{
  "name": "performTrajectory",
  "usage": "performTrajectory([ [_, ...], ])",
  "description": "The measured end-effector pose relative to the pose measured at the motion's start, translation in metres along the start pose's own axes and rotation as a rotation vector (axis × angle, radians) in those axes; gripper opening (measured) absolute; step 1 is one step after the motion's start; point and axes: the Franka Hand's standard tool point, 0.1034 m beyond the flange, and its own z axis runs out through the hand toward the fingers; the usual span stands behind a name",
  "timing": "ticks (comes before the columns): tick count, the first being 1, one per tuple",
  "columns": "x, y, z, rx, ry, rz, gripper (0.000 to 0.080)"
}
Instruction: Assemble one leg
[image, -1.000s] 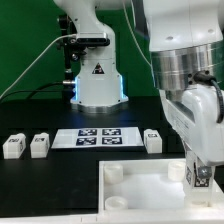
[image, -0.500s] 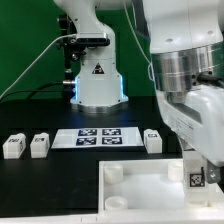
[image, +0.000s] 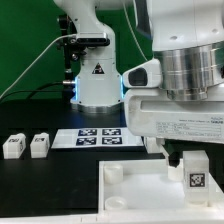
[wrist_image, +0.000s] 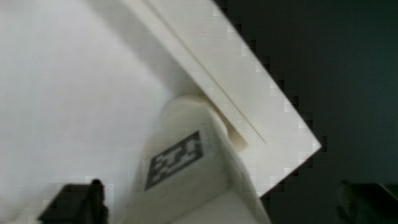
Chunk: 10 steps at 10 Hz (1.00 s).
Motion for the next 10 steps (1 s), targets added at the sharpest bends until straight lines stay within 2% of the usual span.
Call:
performTrajectory([
  [1,0.0007,0.002,0.0005,-0.026,0.0,-0.159,0.0649],
  [2,0.0048,0.0039,-0.0001,-0.037,0.006,-0.326,0.0649],
  [3,0.0047,0.0026,-0.0002,-0.042,0.012,-0.338,0.0649],
  [4,0.0045,0.003,0.0003,-0.041,0.011,-0.334,0.0525],
  [5,0.0044,0.0031,0.0003,-0.041,0.011,-0.318,0.0525],
  [6,0.0037,0.0022,0.0005,-0.036,0.011,-0.218,0.0385],
  [7,0.0038,0.0028,0.0007,-0.035,0.012,-0.103,0.0292],
  [10,0.0045,0.0042,0.0009,-0.029,0.013,0.196,0.0293],
])
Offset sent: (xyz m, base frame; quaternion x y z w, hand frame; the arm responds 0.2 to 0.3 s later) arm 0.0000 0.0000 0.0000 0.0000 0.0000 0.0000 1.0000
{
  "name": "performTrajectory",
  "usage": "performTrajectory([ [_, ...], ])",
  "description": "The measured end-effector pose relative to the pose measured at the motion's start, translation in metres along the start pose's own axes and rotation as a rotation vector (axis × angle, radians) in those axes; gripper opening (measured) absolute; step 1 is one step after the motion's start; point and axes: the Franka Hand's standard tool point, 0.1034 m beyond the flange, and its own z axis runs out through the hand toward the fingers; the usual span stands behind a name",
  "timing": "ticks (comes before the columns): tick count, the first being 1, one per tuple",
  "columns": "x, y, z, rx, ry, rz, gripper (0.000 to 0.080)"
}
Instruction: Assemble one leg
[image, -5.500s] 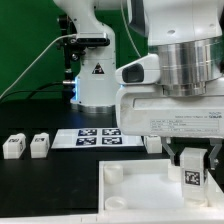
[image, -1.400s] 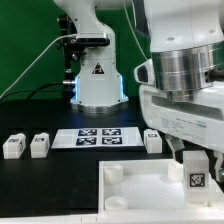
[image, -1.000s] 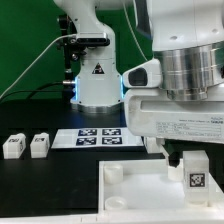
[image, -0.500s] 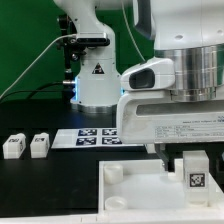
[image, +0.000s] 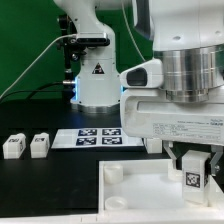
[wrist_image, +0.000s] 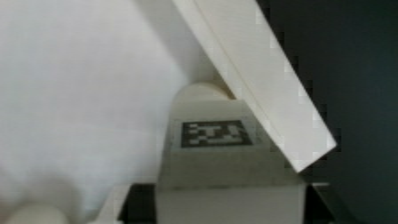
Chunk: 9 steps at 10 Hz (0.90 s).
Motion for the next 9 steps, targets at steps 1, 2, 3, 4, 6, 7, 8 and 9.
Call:
performTrajectory([
  [1,0.0009,0.0008,-0.0001,0.003,-0.003,0.175,0.0293],
  [2,0.0014,0.0018,0.0006,0.009,-0.011,0.331,0.0293],
  [3,-0.0002,0.0016,0.0012,0.007,-0.012,0.53,0.0294],
  [4,-0.0024,0.0003,0.0016,0.009,-0.014,0.725,0.0294],
  [6,-0.0019,0.0006,0.002,0.02,-0.034,0.962,0.0294],
  [7,-0.0022,0.0007,0.002,0.02,-0.033,0.901,0.0294],
  [8,-0.0023,0.0008,0.0022,0.02,-0.033,0.868,0.0299],
  [9,-0.0021,0.0005,0.0024,0.024,-0.03,0.84,0.0299],
])
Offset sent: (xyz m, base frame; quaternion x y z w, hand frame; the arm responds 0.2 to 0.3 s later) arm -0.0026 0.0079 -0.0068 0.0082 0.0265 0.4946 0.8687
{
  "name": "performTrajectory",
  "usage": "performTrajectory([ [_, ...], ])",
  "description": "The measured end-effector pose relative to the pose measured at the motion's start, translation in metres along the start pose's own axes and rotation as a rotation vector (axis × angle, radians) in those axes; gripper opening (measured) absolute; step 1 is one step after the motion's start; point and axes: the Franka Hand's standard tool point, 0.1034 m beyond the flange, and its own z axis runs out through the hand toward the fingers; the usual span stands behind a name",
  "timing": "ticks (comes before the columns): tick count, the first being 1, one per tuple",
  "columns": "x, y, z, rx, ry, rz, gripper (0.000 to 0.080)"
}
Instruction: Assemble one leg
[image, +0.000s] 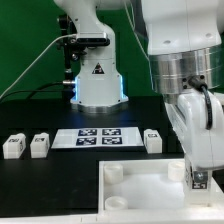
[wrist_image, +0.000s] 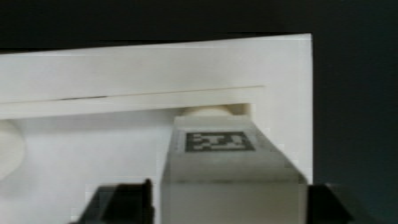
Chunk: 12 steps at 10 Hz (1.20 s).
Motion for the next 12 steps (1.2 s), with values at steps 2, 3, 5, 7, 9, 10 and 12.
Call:
performTrajectory([
  [2,0.0,-0.002,0.0,0.021,0.009,-0.3,0.0501],
  [3,-0.004,-0.003,-0.001,0.02,0.011,-0.451,0.0617],
  [5,-0.005,-0.004,-0.001,0.019,0.018,-0.65,0.064],
  [7,-0.004,-0.004,-0.001,0.018,0.021,-0.835,0.0649],
  [9,0.001,-0.004,-0.002,-0.017,0.046,-1.217,0.0649],
  [10,0.003,-0.005,-0.004,-0.037,0.054,-1.389,0.0649],
  [12,0.006,-0.006,-0.005,-0.05,0.062,-1.539,0.0649],
])
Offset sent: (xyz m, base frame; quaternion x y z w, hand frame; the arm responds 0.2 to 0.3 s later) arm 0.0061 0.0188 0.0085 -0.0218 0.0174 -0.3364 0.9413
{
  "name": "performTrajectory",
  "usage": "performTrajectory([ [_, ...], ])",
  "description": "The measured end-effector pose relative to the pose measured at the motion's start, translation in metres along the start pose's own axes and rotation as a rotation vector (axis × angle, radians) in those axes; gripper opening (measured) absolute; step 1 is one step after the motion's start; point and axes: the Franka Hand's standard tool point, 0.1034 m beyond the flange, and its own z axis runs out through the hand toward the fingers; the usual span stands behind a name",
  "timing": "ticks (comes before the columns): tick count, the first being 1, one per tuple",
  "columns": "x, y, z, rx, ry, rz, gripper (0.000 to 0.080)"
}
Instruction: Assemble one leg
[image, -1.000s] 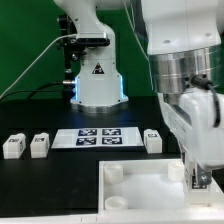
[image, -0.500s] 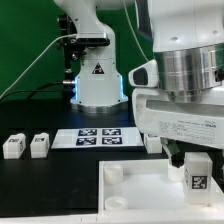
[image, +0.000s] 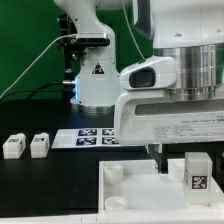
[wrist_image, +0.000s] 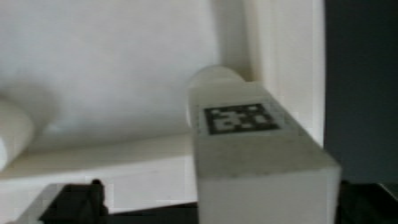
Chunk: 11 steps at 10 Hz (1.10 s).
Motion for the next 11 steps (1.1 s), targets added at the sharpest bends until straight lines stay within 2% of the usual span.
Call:
performTrajectory([
  [1,0.0,-0.0001,0.0,0.0,0.0,0.034,0.0547],
  [2,0.0,0.0,0.0,0.0,0.0,0.038,0.041],
  [3,-0.0002,-0.0006,0.0001,0.003,-0.001,0.109,0.041],
  [4,-0.0005,-0.0013,0.0003,0.006,-0.002,0.218,0.0292],
  [6,-0.0008,-0.002,0.0004,0.007,-0.003,0.408,0.0292],
  [11,-0.0038,-0.0011,0.0022,-0.018,-0.014,1.217,0.0294],
])
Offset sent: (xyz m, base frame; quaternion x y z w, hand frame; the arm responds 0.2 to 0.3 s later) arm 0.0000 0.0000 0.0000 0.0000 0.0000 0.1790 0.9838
